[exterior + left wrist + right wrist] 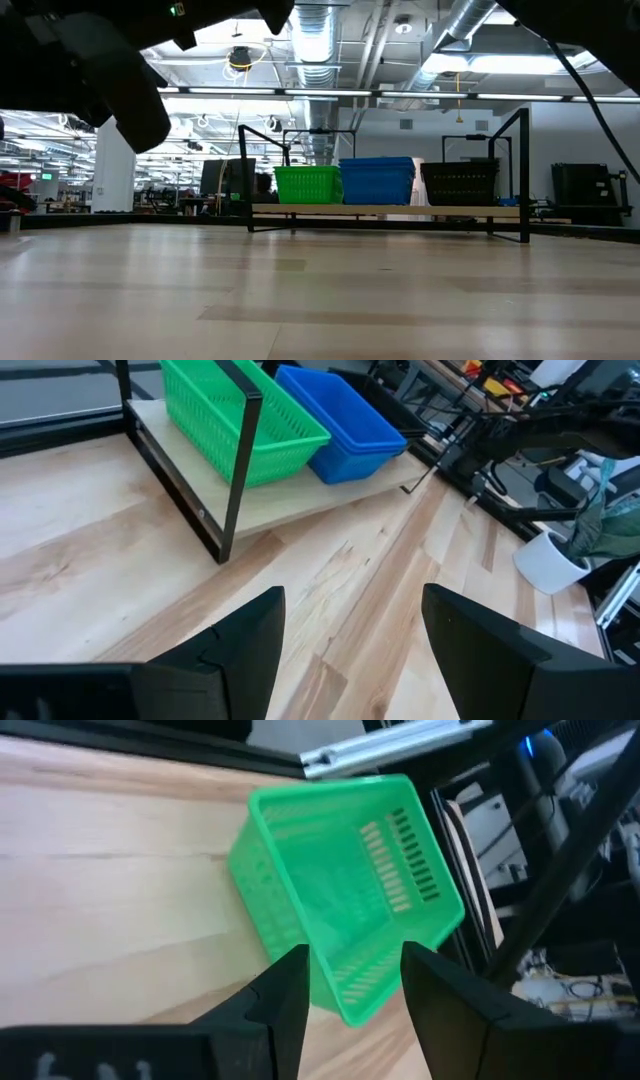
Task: Stack baskets on shelf by color
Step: Stack the green bin on top of the green bin on the shelf
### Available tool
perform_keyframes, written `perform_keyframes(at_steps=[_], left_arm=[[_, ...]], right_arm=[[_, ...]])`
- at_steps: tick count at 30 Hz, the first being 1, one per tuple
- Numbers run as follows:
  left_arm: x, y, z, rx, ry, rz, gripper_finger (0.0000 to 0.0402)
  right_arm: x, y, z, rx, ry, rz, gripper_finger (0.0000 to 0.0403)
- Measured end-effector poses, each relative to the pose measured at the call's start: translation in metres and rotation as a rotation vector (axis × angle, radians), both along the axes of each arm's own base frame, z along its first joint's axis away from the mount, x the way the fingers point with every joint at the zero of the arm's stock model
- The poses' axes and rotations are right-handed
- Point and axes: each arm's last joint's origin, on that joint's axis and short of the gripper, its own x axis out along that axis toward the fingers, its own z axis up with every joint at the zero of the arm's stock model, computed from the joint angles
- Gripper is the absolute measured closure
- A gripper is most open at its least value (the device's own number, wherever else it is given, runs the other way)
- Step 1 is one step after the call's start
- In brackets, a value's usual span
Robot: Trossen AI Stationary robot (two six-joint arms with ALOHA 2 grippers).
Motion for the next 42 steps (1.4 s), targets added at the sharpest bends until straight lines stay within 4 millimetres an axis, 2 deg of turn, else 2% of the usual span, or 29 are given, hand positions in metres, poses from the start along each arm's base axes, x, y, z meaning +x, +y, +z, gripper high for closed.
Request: perform_keyframes(at_steps=[8, 13, 16, 19, 26, 30, 34, 37, 39, 42], left_arm=[[0.000, 0.000, 0.000, -0.012, -0.005, 0.013, 0.0175], [0.003, -0.002, 0.005, -0.067, -0.068, -0.066, 0.0176], [0.003, -0.004, 0.017, -0.115, -0.093, -0.134, 0.0180], [0.006, -0.007, 0.027, -0.141, -0.097, -0.183, 0.0191], [0.034, -0.019, 0.052, -0.178, -0.018, -0.341, 0.0242], [0.055, -0.037, 0.054, -0.232, 0.158, -0.440, 0.0287], [0.065, -0.066, 0.048, -0.264, 0.393, -0.501, 0.0342], [0.069, -0.094, 0.040, -0.258, 0.503, -0.530, 0.0384], [0.069, -0.113, 0.036, -0.247, 0.530, -0.554, 0.0396], [0.067, -0.143, 0.027, -0.242, 0.559, -0.567, 0.0396]], right_arm=[[0.001, 0.001, 0.002, 0.036, -0.032, 0.039, 0.0223], [0.001, 0.000, 0.002, 0.064, -0.002, -0.042, 0.0224], [-0.003, -0.001, 0.021, 0.074, 0.005, -0.107, 0.0224], [-0.014, -0.002, 0.056, 0.093, 0.008, -0.175, 0.0224], [-0.055, 0.002, 0.115, 0.209, 0.179, -0.384, 0.0224], [-0.093, -0.002, 0.161, 0.321, 0.300, -0.510, 0.0224], [-0.133, 0.003, 0.183, 0.403, 0.482, -0.649, 0.0224], [-0.161, 0.012, 0.199, 0.441, 0.556, -0.710, 0.0228], [-0.177, 0.021, 0.207, 0.457, 0.565, -0.746, 0.0235], [-0.193, 0.037, 0.208, 0.445, 0.571, -0.803, 0.0248]])
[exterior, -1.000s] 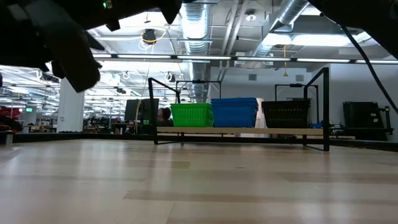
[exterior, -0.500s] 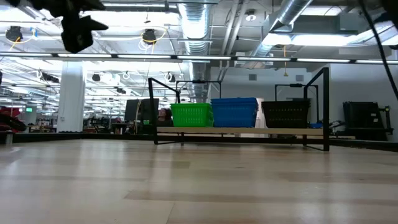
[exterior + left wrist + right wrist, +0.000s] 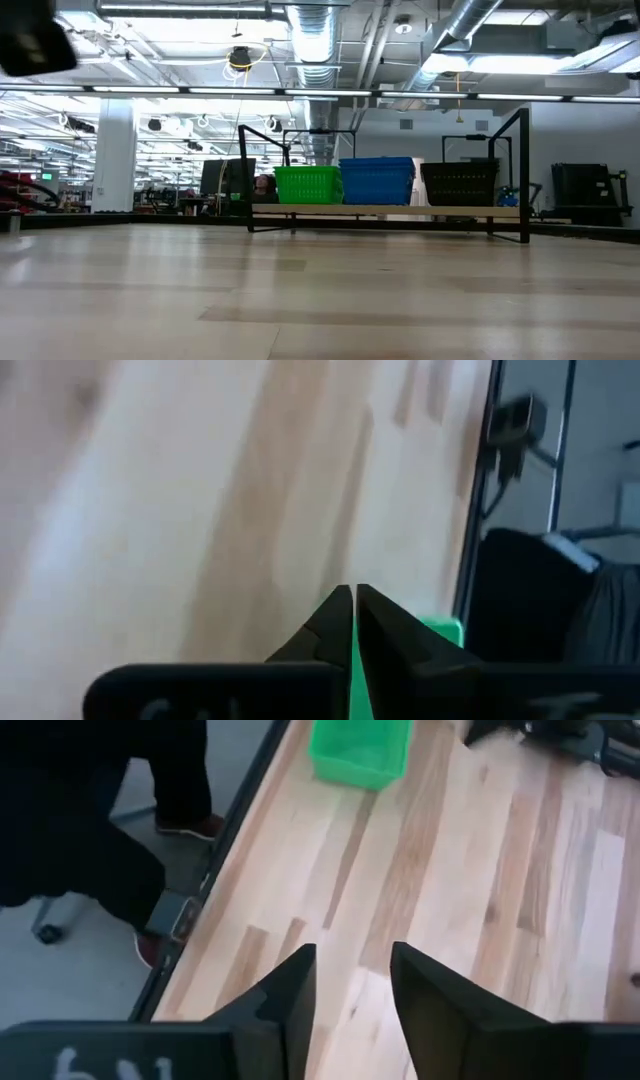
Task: Stack baskets on shelf by color
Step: Stack the green bin on top of the green bin on the shelf
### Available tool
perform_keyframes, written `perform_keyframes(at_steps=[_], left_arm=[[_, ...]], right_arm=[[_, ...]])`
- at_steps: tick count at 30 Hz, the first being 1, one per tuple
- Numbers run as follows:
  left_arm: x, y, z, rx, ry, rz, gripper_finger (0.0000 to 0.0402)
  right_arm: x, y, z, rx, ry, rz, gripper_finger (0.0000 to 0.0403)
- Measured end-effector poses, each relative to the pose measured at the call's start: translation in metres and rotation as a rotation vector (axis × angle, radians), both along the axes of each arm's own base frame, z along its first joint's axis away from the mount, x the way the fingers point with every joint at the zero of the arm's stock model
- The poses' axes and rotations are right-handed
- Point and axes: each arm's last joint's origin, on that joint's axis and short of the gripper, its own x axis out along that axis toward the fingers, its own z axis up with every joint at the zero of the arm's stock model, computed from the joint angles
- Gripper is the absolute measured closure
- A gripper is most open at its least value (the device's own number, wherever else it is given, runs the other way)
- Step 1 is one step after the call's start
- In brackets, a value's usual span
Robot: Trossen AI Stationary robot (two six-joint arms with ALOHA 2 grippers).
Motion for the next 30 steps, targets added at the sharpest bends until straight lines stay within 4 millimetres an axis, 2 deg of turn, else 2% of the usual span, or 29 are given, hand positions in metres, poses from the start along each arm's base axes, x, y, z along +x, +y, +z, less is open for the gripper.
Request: perform_keyframes(at_steps=[5, 8, 13, 18, 22, 26, 30], left_arm=[[-0.011, -0.047, -0.022, -0.043, 0.090, 0.000, 0.0400], [-0.018, -0.071, -0.037, -0.070, 0.151, 0.009, 0.0401], [-0.022, -0.092, -0.065, -0.044, 0.253, 0.054, 0.0401], [-0.012, -0.096, -0.093, 0.069, 0.305, 0.084, 0.0401], [0.008, -0.086, -0.112, 0.196, 0.272, 0.095, 0.0401], [0.038, -0.076, -0.119, 0.280, 0.135, 0.070, 0.0401], [0.072, -0.059, -0.117, 0.391, -0.067, 0.045, 0.0401]], right_arm=[[-0.020, 0.024, -0.002, -0.071, 0.001, 0.002, 0.0270], [-0.023, 0.034, -0.007, -0.095, -0.005, 0.009, 0.0282], [-0.022, 0.035, -0.007, -0.109, -0.021, -0.002, 0.0294], [-0.017, 0.031, -0.006, -0.091, -0.037, -0.025, 0.0295], [-0.014, 0.026, -0.006, -0.090, -0.037, -0.040, 0.0295], [-0.010, 0.021, -0.006, -0.075, -0.035, -0.073, 0.0295], [-0.008, 0.019, -0.006, -0.069, -0.033, -0.088, 0.0295]])
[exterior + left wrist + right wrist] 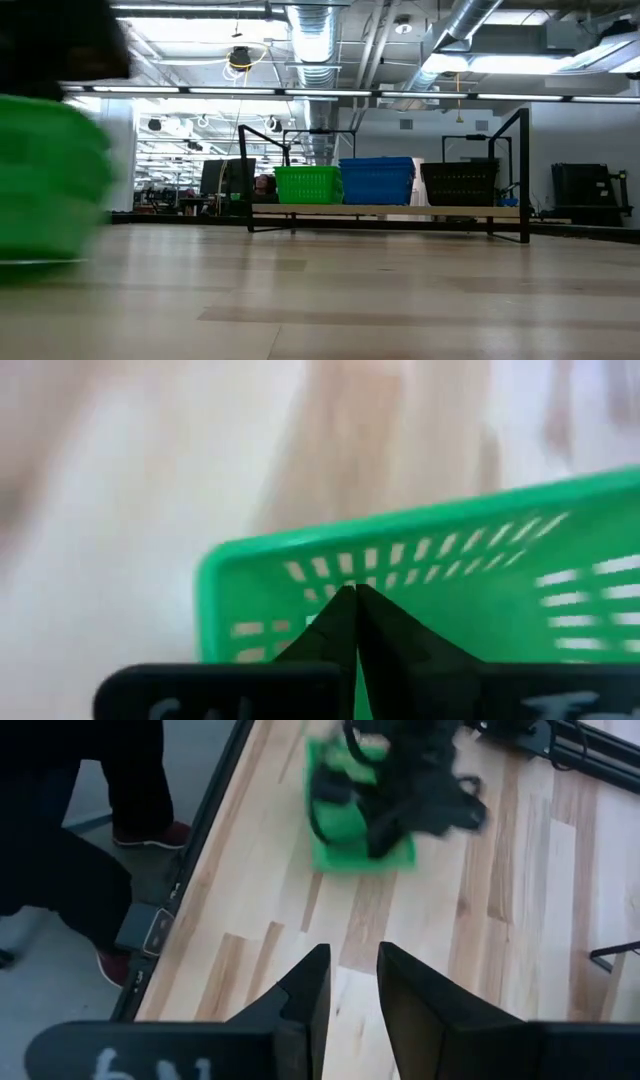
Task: Stack baskets on shelf by color
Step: Stack the green bin on top of the green bin on the shelf
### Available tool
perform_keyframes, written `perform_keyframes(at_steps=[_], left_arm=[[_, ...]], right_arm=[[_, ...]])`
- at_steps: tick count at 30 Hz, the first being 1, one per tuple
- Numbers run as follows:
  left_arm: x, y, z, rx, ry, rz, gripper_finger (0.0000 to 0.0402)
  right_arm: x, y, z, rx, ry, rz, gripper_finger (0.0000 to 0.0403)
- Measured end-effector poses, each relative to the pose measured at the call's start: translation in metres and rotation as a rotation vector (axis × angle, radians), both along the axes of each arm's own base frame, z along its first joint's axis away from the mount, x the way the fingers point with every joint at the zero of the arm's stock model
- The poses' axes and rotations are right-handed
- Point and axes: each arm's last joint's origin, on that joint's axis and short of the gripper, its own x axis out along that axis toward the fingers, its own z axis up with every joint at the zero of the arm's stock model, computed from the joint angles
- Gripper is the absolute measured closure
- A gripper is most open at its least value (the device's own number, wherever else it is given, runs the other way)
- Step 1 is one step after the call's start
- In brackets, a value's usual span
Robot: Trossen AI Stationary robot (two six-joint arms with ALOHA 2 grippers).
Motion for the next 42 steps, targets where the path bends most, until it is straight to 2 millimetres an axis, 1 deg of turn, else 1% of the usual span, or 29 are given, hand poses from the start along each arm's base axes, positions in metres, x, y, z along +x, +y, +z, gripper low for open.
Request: perform_keyframes(at_steps=[4, 6, 8, 11, 14, 16, 18, 20, 22, 26, 28, 30, 33, 36, 42], left_arm=[[0.034, 0.022, 0.012, 0.089, -0.184, -0.030, 0.0401], [0.048, 0.036, 0.017, 0.109, -0.230, -0.049, 0.0401], [0.056, 0.048, 0.021, 0.084, -0.241, -0.080, 0.0401], [0.059, 0.062, 0.032, -0.014, -0.219, -0.178, 0.0401], [0.046, 0.066, 0.045, -0.119, -0.135, -0.283, 0.0399], [0.032, 0.066, 0.057, -0.163, -0.081, -0.333, 0.0390], [0.013, 0.065, 0.069, -0.184, -0.025, -0.342, 0.0376], [-0.006, 0.061, 0.083, -0.210, -0.006, -0.344, 0.0356], [-0.024, 0.058, 0.097, -0.239, -0.017, -0.325, 0.0330], [-0.055, 0.049, 0.122, -0.281, -0.110, -0.297, 0.0272], [-0.066, 0.046, 0.131, -0.288, -0.175, -0.270, 0.0244], [-0.077, 0.044, 0.137, -0.283, -0.216, -0.246, 0.0221], [-0.086, 0.042, 0.140, -0.275, -0.246, -0.218, 0.0196], [-0.090, 0.039, 0.139, -0.270, -0.250, -0.201, 0.0184], [-0.093, 0.039, 0.136, -0.239, -0.231, -0.177, 0.0181]], right_arm=[[0.000, 0.000, 0.000, 0.000, 0.000, -0.001, 0.0295], [0.001, -0.001, 0.000, 0.003, 0.000, -0.006, 0.0295], [0.001, -0.002, 0.000, 0.017, 0.002, -0.027, 0.0295], [0.001, -0.004, -0.004, 0.016, 0.024, -0.050, 0.0295], [0.003, -0.003, -0.017, -0.015, 0.059, -0.048, 0.0295], [0.005, -0.003, -0.032, -0.058, 0.098, -0.031, 0.0292], [0.008, -0.004, -0.053, -0.112, 0.146, 0.003, 0.0282], [0.015, -0.005, -0.075, -0.157, 0.163, 0.048, 0.0264], [0.023, -0.007, -0.093, -0.184, 0.147, 0.120, 0.0240], [0.043, -0.013, -0.115, -0.212, 0.049, 0.332, 0.0188], [0.050, -0.018, -0.122, -0.260, -0.003, 0.409, 0.0171], [0.054, -0.024, -0.128, -0.332, -0.016, 0.485, 0.0162], [0.056, -0.036, -0.133, -0.421, 0.029, 0.573, 0.0161], [0.057, -0.047, -0.135, -0.444, 0.071, 0.606, 0.0167], [0.062, -0.060, -0.136, -0.438, 0.085, 0.627, 0.0174]])
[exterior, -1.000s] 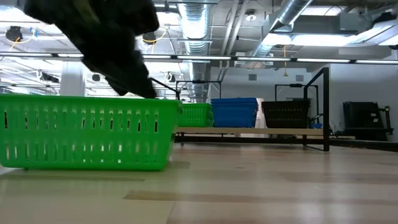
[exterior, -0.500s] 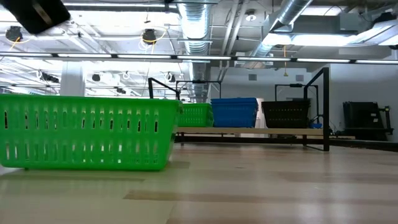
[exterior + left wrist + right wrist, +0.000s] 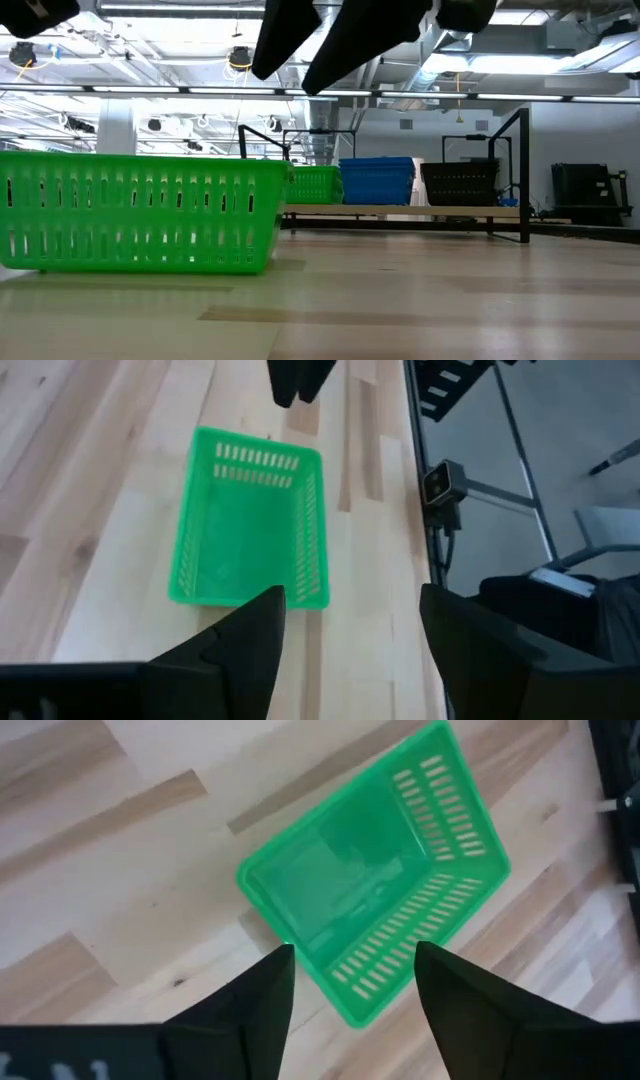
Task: Stack baskets on shelf by color
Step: Stack the green bin on top of the green bin on the shelf
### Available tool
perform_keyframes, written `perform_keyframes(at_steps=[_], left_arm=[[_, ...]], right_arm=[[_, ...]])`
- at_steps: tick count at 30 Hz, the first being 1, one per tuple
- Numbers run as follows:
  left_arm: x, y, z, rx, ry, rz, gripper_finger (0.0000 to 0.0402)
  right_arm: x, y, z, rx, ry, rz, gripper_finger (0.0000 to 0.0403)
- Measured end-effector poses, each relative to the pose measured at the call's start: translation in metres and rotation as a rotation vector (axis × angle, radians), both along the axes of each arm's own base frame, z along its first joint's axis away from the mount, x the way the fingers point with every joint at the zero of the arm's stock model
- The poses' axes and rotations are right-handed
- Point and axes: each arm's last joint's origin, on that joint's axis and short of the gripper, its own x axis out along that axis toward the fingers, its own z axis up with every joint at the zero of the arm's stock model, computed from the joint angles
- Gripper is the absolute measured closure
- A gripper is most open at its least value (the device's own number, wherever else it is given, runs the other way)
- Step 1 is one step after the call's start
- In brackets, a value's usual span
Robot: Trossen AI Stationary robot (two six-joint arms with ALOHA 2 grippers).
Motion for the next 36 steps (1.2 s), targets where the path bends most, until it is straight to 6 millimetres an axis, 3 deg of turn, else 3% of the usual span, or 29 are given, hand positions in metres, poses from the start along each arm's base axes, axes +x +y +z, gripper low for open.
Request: perform_keyframes(at_steps=[2, 14, 30, 36], left_arm=[[0.000, 0.000, 0.000, 0.005, 0.004, 0.001, 0.0181], [-0.002, 0.002, -0.003, 0.023, 0.024, 0.008, 0.0181], [-0.002, 0.003, -0.003, 0.033, 0.031, 0.010, 0.0181], [-0.002, 0.003, -0.003, 0.033, 0.031, 0.011, 0.0181]], right_arm=[[0.000, 0.000, -0.001, -0.013, 0.004, 0.017, 0.0174], [0.016, 0.002, -0.058, -0.148, 0.109, 0.107, 0.0175], [0.022, 0.002, -0.045, -0.109, 0.004, 0.042, 0.0175], [0.030, 0.005, -0.040, -0.144, -0.103, 0.143, 0.0175]])
